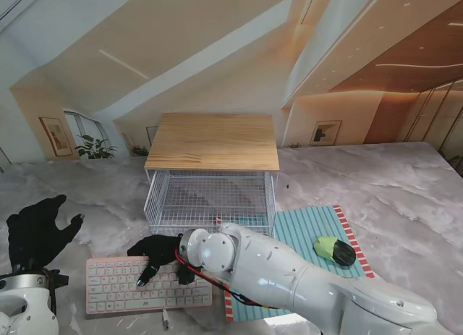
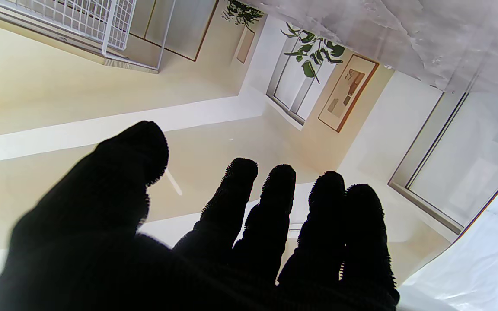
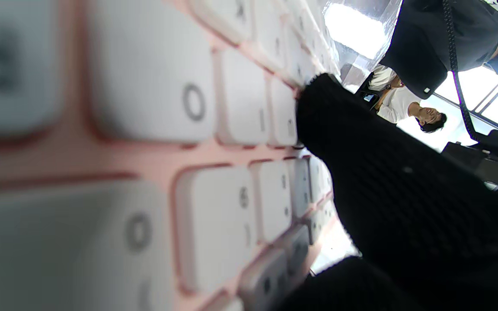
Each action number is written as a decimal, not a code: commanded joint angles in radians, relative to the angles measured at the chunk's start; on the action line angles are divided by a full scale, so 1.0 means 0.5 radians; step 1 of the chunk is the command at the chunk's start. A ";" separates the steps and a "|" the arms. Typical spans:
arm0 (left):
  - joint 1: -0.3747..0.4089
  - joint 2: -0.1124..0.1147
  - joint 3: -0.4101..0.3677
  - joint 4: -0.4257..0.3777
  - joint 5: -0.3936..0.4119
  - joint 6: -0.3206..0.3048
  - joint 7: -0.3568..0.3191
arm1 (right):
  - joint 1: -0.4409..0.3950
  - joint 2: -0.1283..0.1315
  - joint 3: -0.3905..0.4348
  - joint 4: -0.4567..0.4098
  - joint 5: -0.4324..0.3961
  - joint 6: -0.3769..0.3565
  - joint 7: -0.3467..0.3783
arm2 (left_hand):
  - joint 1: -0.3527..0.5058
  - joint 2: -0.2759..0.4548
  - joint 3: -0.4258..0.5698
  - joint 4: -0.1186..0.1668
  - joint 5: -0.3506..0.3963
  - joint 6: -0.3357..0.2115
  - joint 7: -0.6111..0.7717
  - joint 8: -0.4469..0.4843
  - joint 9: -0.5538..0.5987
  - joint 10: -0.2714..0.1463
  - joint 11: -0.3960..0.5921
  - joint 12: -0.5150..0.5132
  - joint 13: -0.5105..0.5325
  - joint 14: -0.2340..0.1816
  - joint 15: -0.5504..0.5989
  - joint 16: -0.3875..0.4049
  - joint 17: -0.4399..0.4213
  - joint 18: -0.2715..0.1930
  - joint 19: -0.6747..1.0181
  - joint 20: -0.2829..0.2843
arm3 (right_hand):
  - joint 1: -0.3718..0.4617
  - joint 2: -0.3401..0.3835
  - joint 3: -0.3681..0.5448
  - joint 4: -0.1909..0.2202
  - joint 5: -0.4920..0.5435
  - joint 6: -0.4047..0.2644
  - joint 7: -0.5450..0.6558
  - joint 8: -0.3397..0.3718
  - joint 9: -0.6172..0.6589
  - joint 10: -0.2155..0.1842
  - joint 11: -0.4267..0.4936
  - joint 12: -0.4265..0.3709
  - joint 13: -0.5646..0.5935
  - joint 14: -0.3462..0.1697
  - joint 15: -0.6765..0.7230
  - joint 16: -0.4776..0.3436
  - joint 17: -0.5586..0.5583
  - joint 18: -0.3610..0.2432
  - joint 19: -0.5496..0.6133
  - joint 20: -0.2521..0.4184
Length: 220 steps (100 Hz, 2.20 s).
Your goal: Unroll the mouse pad and set up the keyboard and mouse from the tabletop organizer
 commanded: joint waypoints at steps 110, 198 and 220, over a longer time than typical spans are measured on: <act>-0.012 0.001 0.027 -0.001 -0.007 0.007 -0.052 | -0.097 0.038 0.045 -0.049 -0.103 -0.057 -0.185 | 0.029 0.037 -0.006 0.034 -0.021 0.002 -0.016 -0.012 -0.054 -0.028 -0.009 -0.020 -0.042 -0.037 -0.008 -0.018 -0.014 -0.076 -0.027 -0.007 | -0.330 0.046 -0.020 0.278 -0.305 -0.012 -0.678 -0.196 -0.592 -0.115 -0.427 -0.255 -1.023 0.082 -0.934 -0.304 -1.289 0.266 -1.063 -0.143; 0.005 -0.005 0.028 -0.008 -0.023 0.000 -0.033 | -0.201 0.147 0.057 -0.281 -0.131 0.002 -0.215 | 0.029 0.038 -0.006 0.032 -0.019 0.002 -0.017 -0.012 -0.055 -0.024 -0.008 -0.019 -0.041 -0.036 -0.006 -0.017 -0.014 -0.076 -0.027 -0.007 | -0.564 0.551 -0.265 0.378 -0.194 0.109 -0.877 -0.287 -0.579 -0.044 -0.469 -0.276 -1.018 0.094 -0.882 -0.283 -1.264 0.240 -1.015 -0.077; 0.015 -0.005 0.021 -0.010 -0.019 -0.002 -0.030 | -0.198 0.127 0.043 -0.256 -0.119 0.024 -0.196 | 0.029 0.039 -0.007 0.032 -0.017 0.004 -0.017 -0.012 -0.054 -0.026 -0.008 -0.020 -0.041 -0.034 -0.007 -0.018 -0.014 -0.076 -0.027 -0.007 | -0.598 0.616 -0.337 0.388 -0.204 0.144 -1.019 -0.333 -0.676 -0.045 -0.481 -0.286 -1.140 0.068 -0.903 -0.294 -1.374 0.191 -1.062 -0.100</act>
